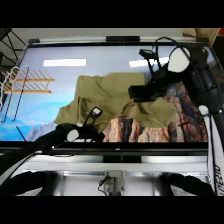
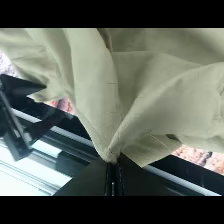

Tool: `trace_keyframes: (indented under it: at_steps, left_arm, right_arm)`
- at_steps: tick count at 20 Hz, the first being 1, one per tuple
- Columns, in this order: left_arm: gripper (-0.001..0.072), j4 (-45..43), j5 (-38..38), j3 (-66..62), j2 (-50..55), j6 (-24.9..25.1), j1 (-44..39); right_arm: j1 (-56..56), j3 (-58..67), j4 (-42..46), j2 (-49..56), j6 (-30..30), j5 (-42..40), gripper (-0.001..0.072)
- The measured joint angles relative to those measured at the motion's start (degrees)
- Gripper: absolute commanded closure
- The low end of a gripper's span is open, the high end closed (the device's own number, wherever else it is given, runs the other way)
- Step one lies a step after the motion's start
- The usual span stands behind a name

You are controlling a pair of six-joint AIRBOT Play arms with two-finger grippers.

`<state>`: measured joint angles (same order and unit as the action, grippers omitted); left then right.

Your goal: Fold the shirts.

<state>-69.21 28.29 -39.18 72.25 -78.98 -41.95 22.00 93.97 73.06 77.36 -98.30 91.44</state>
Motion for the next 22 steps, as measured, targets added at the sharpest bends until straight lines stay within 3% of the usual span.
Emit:
trace_keyframes:
  at_steps: [2, 11, 12, 13, 14, 18, 22]
  left_arm:
    - [0.0635, -0.1, -2.9, -0.3, 0.9, -0.3, 0.6]
    - [0.0657, -1.3, -0.2, -3.7, -4.3, 1.2, 11.2]
    - [0.0498, -1.4, 0.3, -3.8, -5.5, 1.6, 11.6]
    - [0.0122, -1.3, 1.0, -3.9, -6.4, 2.1, 11.5]
    - [-0.0013, -1.3, 2.0, -3.9, -6.8, 2.7, 11.2]
    - [-0.0013, 0.7, 5.4, -4.0, -5.4, 2.8, 5.6]
    - [-0.0013, -2.1, 0.4, -4.0, -1.6, 1.5, -2.8]
  right_arm:
    - [0.0, 0.0, -2.5, 0.0, 0.0, -0.1, 0.0642]
    - [0.0, 0.0, -5.4, 0.0, 1.4, 1.7, 0.0642]
    - [0.0, 0.0, -5.0, 0.0, 1.4, 1.8, 0.0642]
    - [0.0, 0.0, -4.7, 0.0, 1.5, 2.0, 0.0642]
    - [0.0, 0.0, -4.3, 0.0, 1.5, 2.0, 0.0642]
    - [0.0, 0.0, -3.0, 0.0, 1.6, 2.1, 0.0642]
    - [0.0, 0.0, -2.5, 0.0, 1.6, 2.1, 0.0642]
